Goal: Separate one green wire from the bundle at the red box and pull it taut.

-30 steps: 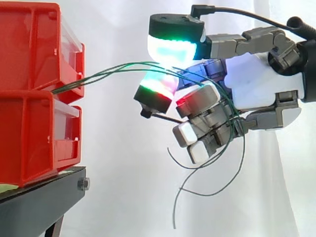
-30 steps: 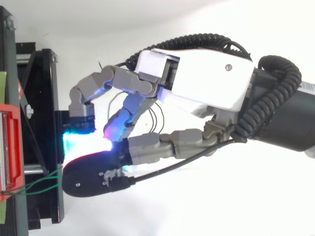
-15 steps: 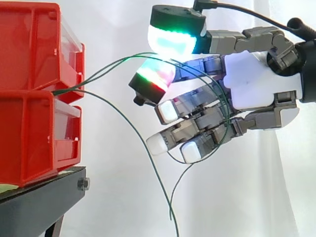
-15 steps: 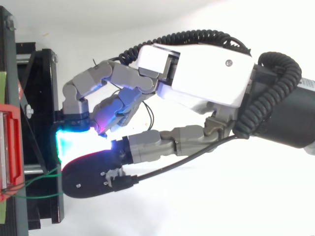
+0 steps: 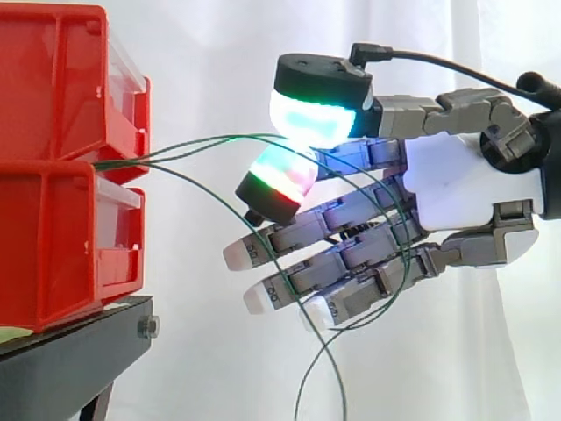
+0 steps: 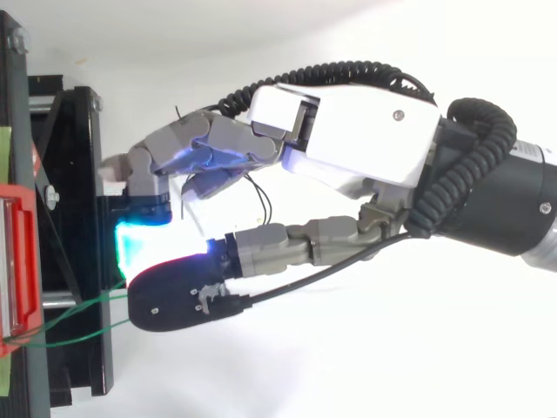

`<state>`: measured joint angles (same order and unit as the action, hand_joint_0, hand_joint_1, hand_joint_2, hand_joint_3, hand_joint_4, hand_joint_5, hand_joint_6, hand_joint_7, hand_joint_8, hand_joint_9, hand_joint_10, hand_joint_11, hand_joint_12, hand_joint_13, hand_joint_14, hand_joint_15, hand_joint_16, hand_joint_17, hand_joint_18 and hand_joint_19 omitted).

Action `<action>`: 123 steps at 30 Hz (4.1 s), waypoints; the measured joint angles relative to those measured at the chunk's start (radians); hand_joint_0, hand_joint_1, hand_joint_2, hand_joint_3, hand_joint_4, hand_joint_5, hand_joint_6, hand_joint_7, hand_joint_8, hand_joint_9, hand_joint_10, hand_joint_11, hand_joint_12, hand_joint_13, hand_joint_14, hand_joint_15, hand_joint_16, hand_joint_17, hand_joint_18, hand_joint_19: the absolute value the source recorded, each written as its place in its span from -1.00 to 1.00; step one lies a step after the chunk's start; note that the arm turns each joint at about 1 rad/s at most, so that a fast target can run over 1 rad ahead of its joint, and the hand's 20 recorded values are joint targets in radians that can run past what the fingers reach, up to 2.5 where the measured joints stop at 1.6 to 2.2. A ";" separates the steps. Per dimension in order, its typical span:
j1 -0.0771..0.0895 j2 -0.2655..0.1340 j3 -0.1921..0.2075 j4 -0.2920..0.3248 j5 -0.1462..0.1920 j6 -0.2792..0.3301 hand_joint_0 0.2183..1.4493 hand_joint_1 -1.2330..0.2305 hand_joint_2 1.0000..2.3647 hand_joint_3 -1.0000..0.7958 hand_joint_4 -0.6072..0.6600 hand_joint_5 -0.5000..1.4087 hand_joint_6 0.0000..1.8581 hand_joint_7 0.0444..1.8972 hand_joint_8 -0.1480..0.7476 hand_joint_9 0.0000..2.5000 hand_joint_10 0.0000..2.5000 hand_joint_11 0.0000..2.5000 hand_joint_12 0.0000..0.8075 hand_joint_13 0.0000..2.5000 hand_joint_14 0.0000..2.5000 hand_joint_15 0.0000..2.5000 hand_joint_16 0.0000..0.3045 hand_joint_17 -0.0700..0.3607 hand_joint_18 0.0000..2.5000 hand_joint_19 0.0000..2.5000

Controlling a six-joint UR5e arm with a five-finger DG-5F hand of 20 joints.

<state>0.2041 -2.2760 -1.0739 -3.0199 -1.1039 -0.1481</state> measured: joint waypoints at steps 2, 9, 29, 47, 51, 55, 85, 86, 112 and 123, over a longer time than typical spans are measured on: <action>0.000 0.000 -0.002 0.002 0.015 -0.007 -0.34 -0.44 -0.97 -0.01 -0.49 -0.65 -0.10 0.22 -0.31 -0.75 -1.00 -1.00 -0.28 -0.75 -1.00 -1.00 -0.71 -0.21 -0.54 -0.86; -0.007 0.000 -0.003 0.001 0.090 -0.078 -0.34 -0.41 -0.97 -0.01 -0.42 -0.65 -0.09 0.21 -0.23 -0.66 -1.00 -1.00 -0.23 -0.66 -1.00 -0.94 -0.70 -0.20 -0.51 -0.82; -0.003 0.001 -0.111 0.077 0.133 -0.260 -0.34 -0.38 -0.96 -0.01 -0.32 -0.66 -0.08 0.16 -0.04 -0.27 -0.99 -0.55 -0.20 -0.35 -0.99 -0.70 -0.69 -0.19 -0.41 -0.74; 0.009 0.018 -0.070 0.039 0.137 -0.274 -0.34 -0.37 -0.96 -0.01 -0.28 -0.66 -0.07 0.16 -0.03 -0.24 -0.99 -0.51 -0.21 -0.34 -0.99 -0.68 -0.70 -0.19 -0.40 -0.74; 0.013 0.042 -0.045 -0.055 0.151 -0.275 -0.35 -0.37 -0.96 0.00 -0.28 -0.66 -0.07 0.16 -0.02 -0.24 -0.99 -0.50 -0.22 -0.33 -0.99 -0.68 -0.70 -0.19 -0.39 -0.73; 0.022 0.063 -0.038 -0.117 0.206 -0.270 -0.35 -0.37 -0.96 0.00 -0.28 -0.66 -0.07 0.15 -0.02 -0.23 -0.99 -0.49 -0.21 -0.32 -0.99 -0.68 -0.70 -0.19 -0.39 -0.73; 0.077 0.069 -0.180 0.166 0.246 -0.075 -0.35 -0.36 -0.96 0.01 -0.26 -0.66 -0.07 0.16 -0.02 -0.22 -0.99 -0.49 -0.21 -0.31 -0.99 -0.67 -0.70 -0.19 -0.39 -0.73; 0.079 0.069 -0.181 0.175 0.244 -0.078 -0.35 -0.36 -0.96 0.01 -0.26 -0.66 -0.07 0.16 -0.02 -0.22 -0.99 -0.49 -0.21 -0.31 -0.99 -0.67 -0.70 -0.19 -0.38 -0.73; 0.085 0.069 -0.183 0.187 0.242 -0.110 -0.33 -0.37 -0.96 0.02 -0.28 -0.66 -0.06 0.18 -0.02 -0.23 -0.99 -0.50 -0.22 -0.32 -0.99 -0.67 -0.70 -0.19 -0.38 -0.73; 0.086 0.069 -0.183 0.187 0.242 -0.110 -0.33 -0.37 -0.96 0.02 -0.28 -0.66 -0.06 0.17 -0.02 -0.23 -0.99 -0.50 -0.23 -0.32 -0.99 -0.67 -0.70 -0.19 -0.38 -0.73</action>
<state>0.2897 -2.2074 -1.2573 -2.8333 -0.8621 -0.2577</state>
